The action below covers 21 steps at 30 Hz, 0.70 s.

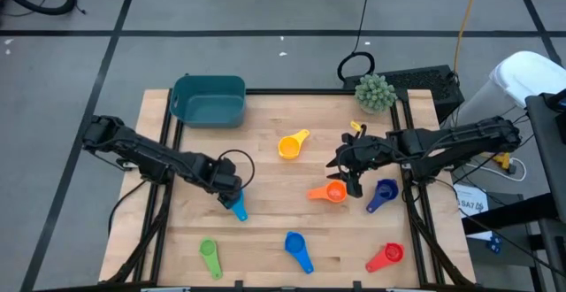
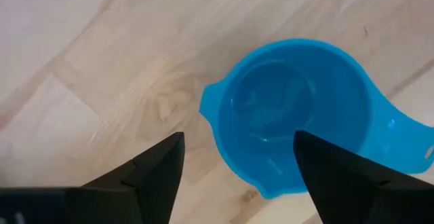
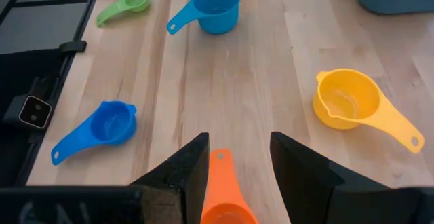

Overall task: Nest measuring cups in basket
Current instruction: Move the light blue measuring cup to the center of the table

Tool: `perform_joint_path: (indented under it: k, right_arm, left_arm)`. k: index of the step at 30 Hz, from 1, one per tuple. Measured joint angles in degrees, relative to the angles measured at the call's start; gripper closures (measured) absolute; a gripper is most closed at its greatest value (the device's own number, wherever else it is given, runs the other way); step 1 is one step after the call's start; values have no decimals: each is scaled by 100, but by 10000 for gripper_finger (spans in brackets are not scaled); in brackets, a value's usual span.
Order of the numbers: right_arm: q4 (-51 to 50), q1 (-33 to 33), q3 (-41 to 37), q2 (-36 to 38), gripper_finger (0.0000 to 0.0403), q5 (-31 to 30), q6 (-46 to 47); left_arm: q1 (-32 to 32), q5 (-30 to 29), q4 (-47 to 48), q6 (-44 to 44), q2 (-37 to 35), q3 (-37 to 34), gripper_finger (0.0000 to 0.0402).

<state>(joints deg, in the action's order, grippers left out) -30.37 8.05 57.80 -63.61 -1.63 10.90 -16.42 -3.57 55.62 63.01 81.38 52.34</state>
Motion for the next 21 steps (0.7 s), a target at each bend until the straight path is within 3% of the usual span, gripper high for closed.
perform_joint_path:
  k: [9,21]
  right_arm:
    - [-7,53,0,0,252,0,5]
    - [-198,151,0,0,252,1,44]
  left_arm:
    - [-38,-122,32,279,0,0,115]
    - [-44,-47,-476,484,463,-244,143]
